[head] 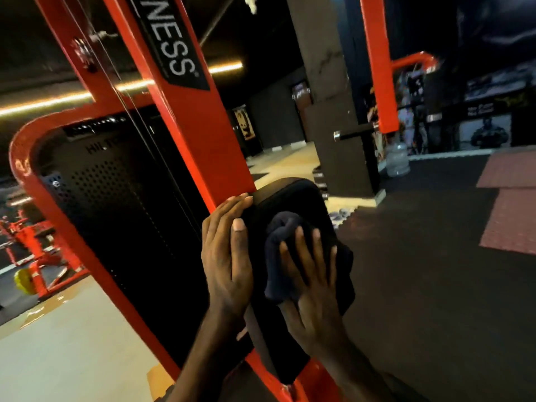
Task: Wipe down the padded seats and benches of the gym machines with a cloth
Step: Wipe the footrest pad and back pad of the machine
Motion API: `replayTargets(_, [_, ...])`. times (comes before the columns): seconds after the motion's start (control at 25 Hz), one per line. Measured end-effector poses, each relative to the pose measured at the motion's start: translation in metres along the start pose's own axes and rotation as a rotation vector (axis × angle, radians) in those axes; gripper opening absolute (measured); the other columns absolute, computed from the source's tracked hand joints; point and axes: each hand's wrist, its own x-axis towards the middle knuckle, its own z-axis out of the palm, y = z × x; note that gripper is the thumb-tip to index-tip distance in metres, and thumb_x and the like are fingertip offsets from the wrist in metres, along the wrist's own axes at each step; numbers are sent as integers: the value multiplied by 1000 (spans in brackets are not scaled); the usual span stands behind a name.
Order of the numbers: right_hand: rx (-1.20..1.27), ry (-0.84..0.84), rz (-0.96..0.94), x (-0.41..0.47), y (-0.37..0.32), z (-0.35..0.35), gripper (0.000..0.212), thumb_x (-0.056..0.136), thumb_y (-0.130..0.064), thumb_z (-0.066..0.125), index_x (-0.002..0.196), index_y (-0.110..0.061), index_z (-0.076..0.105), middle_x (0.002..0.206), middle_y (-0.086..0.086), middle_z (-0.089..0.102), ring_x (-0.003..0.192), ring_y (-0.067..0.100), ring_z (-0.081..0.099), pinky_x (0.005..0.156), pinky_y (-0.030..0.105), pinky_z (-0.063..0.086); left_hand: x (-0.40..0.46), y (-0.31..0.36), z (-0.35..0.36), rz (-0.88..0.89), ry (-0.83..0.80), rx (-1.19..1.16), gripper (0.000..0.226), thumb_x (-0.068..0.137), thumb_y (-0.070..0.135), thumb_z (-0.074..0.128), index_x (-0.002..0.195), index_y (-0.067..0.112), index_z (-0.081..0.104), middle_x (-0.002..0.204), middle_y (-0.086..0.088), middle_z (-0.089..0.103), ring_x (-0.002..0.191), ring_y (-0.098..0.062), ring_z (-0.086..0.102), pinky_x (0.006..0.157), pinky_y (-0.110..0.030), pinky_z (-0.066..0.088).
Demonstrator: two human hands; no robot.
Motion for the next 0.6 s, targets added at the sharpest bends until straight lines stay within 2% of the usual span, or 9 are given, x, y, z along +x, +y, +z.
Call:
replayTargets(0.04, [4,25,20,6,8,1,71,107,-54,33,168,-35,3,177,1,1,163,34,0,118,78,16,-5,-2,1,-30,-7,-15,37,111,18,40,132,13,69,138,-1,67,137,-17,53,114,-46,43])
replayTargets(0.16, [98,87,242,61,-5,-11,69,108,-64,17,168,-37,-3,177,-4,-9,163,25,-12,123,73,3,-2,-5,3,-44,-4,-12,37,112,21,40,133,14,69,136,3,67,136,-18,54,114,-43,43])
replayTargets(0.24, [20,89,82,49,-8,-5,69,109,-60,23,168,-33,-1,177,-2,-7,163,27,-10,125,70,1,-4,-11,3,-7,13,-2,36,112,19,41,132,13,70,134,3,68,133,-16,56,113,-42,44])
replayTargets(0.32, [-19,58,-72,4,23,6,71,109,-52,35,169,-33,2,177,-2,-4,163,29,-4,123,73,9,-4,-10,3,-2,20,2,36,112,19,41,131,13,71,133,5,69,131,-14,57,112,-41,44])
replayTargets(0.4, [56,104,57,6,54,2,69,107,-57,31,167,-42,-1,177,-7,-5,163,26,-3,121,73,16,-4,-10,2,-25,25,12,36,112,22,40,132,16,70,133,8,68,132,-14,57,113,-39,44])
replayTargets(0.48, [145,117,248,47,47,-5,67,105,-67,20,165,-48,-5,176,-9,-8,163,24,-5,123,71,12,-8,-6,2,-27,24,20,37,112,23,40,132,16,70,134,8,68,133,-15,56,113,-39,43])
replayTargets(0.52, [148,103,263,64,34,-11,69,105,-68,18,166,-45,-4,177,-7,-8,163,24,-6,125,70,8,-6,-5,3,-29,12,15,37,112,22,40,132,16,70,134,7,68,133,-16,56,114,-41,43])
replayTargets(0.6, [80,69,98,50,28,-9,71,107,-64,22,168,-36,0,177,-3,-8,163,27,-8,126,67,0,-5,-5,2,-61,-11,-6,36,113,20,41,133,15,69,135,6,68,135,-19,55,115,-47,43])
